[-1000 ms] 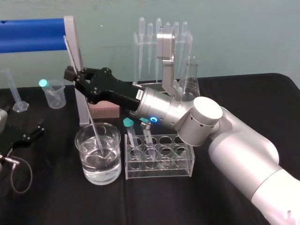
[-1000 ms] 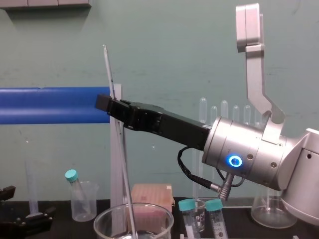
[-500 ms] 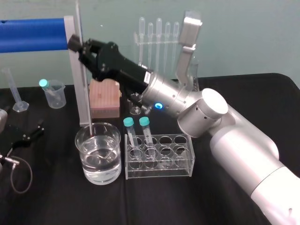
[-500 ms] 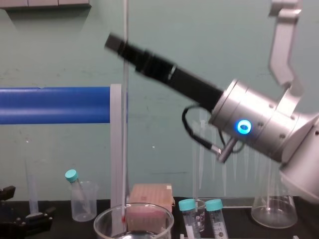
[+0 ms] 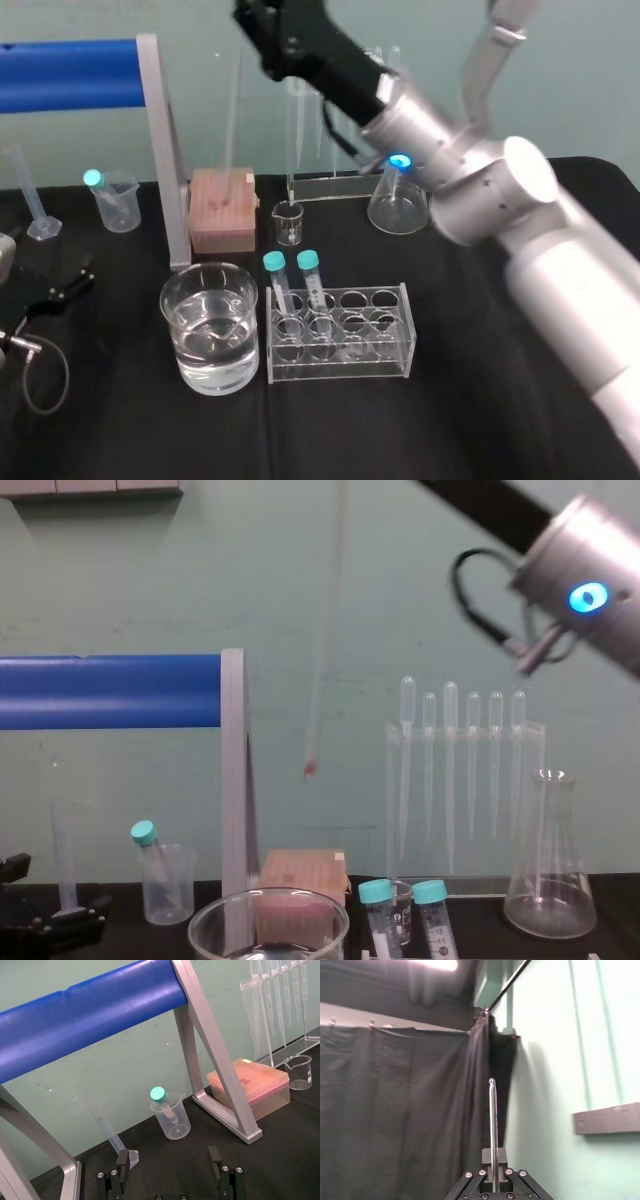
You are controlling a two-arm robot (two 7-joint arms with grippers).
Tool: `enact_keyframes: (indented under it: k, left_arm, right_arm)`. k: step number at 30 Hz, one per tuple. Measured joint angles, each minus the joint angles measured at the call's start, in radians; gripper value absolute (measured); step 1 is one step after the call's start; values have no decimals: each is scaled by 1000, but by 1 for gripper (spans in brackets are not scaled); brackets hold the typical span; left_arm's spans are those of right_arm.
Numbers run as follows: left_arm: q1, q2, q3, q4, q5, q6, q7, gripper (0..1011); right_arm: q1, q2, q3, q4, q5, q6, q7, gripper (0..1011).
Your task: Hold the thermometer with one hand and immerse one end into the beaker, then reinsert it into the test tube rack.
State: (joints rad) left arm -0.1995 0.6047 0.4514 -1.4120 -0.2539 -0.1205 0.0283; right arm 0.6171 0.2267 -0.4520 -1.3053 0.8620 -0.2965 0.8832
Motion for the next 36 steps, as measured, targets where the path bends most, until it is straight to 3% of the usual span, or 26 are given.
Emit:
enact_keyframes:
  k: [7,14,17,24,36]
  left_arm:
    - [0,0,0,0,0,0,0,1008]
    - [0,0,0,0,0,0,0,1008]
    - [0,0,0,0,0,0,0,1008]
    - [0,0,0,0,0,0,0,1008]
    - [0,0,0,0,0,0,0,1008]
  right_arm:
    - [-106,133,83,-168,-54,0,-150,53]
    - [-248,219,173,-287,-77,1,-242,53]
    - [-303,238,203,-314,-77,-4,-255,53]
    - [-384,254,231,-324,-87,-1,-267,53]
    - [-396,237,221,-241,-101,-2,-229,53]
